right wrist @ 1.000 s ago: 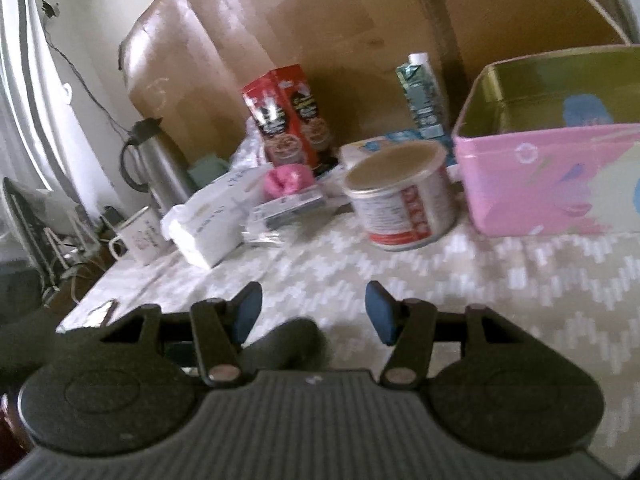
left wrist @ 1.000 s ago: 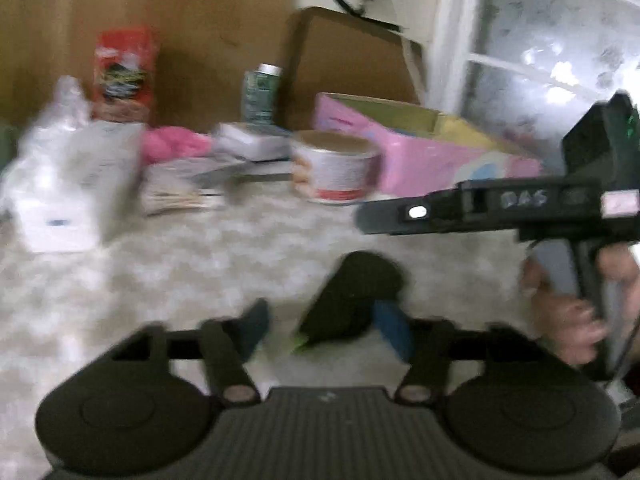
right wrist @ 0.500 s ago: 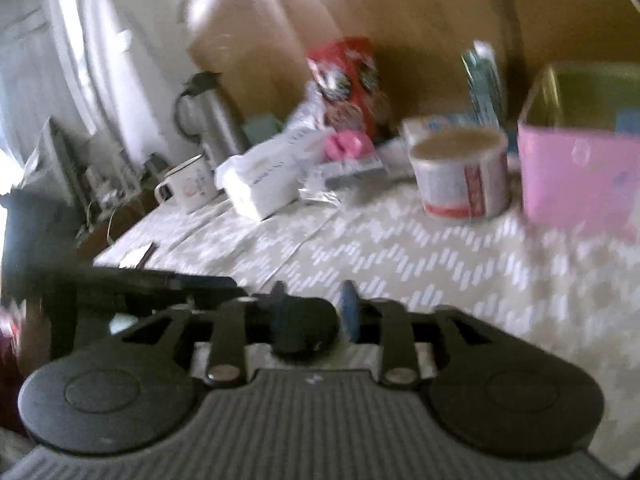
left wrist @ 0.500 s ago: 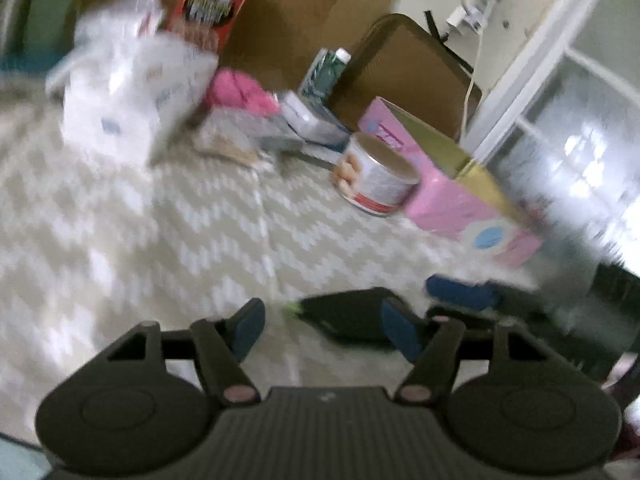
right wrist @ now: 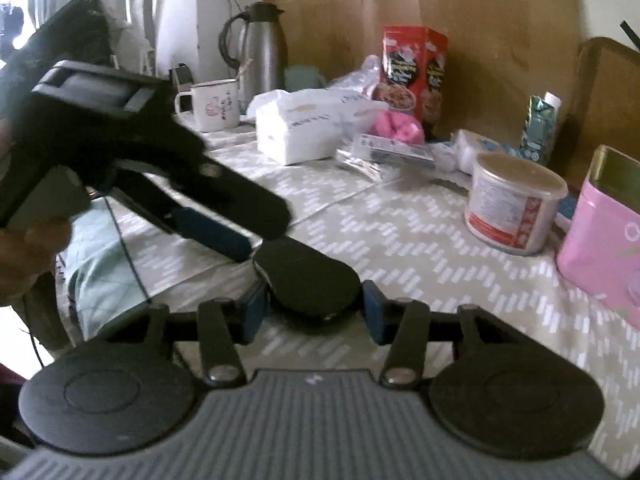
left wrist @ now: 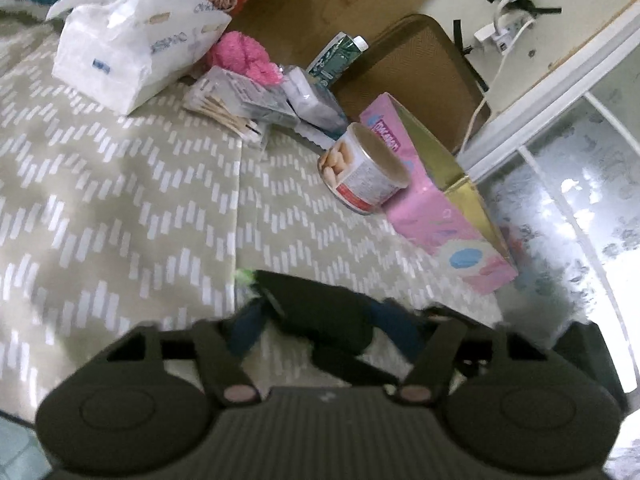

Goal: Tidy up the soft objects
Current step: 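Carry the black pouch into the pink tin and open the left gripper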

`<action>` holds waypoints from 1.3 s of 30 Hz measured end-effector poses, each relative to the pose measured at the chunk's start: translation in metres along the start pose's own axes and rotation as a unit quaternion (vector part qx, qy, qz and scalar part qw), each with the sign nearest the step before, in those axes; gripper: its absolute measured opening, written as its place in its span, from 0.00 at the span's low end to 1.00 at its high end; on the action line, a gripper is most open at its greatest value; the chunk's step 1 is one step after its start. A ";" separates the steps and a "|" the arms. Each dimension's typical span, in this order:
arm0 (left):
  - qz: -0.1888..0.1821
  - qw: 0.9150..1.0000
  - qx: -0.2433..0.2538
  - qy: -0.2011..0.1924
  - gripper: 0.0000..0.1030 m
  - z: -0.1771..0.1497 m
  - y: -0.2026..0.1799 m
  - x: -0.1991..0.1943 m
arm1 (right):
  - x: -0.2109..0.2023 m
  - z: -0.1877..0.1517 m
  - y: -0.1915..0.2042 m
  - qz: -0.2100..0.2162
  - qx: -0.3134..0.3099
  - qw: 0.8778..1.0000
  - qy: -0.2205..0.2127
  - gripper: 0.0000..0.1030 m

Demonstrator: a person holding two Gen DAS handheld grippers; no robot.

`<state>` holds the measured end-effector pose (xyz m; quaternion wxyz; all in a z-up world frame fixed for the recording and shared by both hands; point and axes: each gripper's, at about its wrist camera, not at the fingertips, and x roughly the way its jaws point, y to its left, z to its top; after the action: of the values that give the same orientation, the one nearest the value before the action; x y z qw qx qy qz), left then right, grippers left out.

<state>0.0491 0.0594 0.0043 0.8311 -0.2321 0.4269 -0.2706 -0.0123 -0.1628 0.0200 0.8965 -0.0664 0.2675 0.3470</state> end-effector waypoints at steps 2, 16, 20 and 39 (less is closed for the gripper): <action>0.005 1.000 0.013 -0.001 0.40 0.002 -0.008 0.005 | -0.007 -0.002 -0.002 -0.018 0.014 1.000 -0.014 0.51; -0.066 0.981 0.183 -0.020 0.40 0.084 -0.162 0.118 | -0.077 0.014 -0.096 -0.237 0.061 0.959 -0.145 0.51; -0.041 0.978 0.203 -0.013 0.40 0.090 -0.186 0.164 | -0.070 0.014 -0.139 -0.269 0.104 0.948 -0.138 0.51; 0.032 0.977 0.156 -0.144 0.51 0.049 -0.055 0.025 | -0.069 0.025 -0.117 -0.205 0.159 0.951 -0.168 0.39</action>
<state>0.0886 0.0103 0.0497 0.9179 -0.1219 0.2627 -0.2712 0.0328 -0.2836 0.0695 0.9793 0.0827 0.1451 0.1145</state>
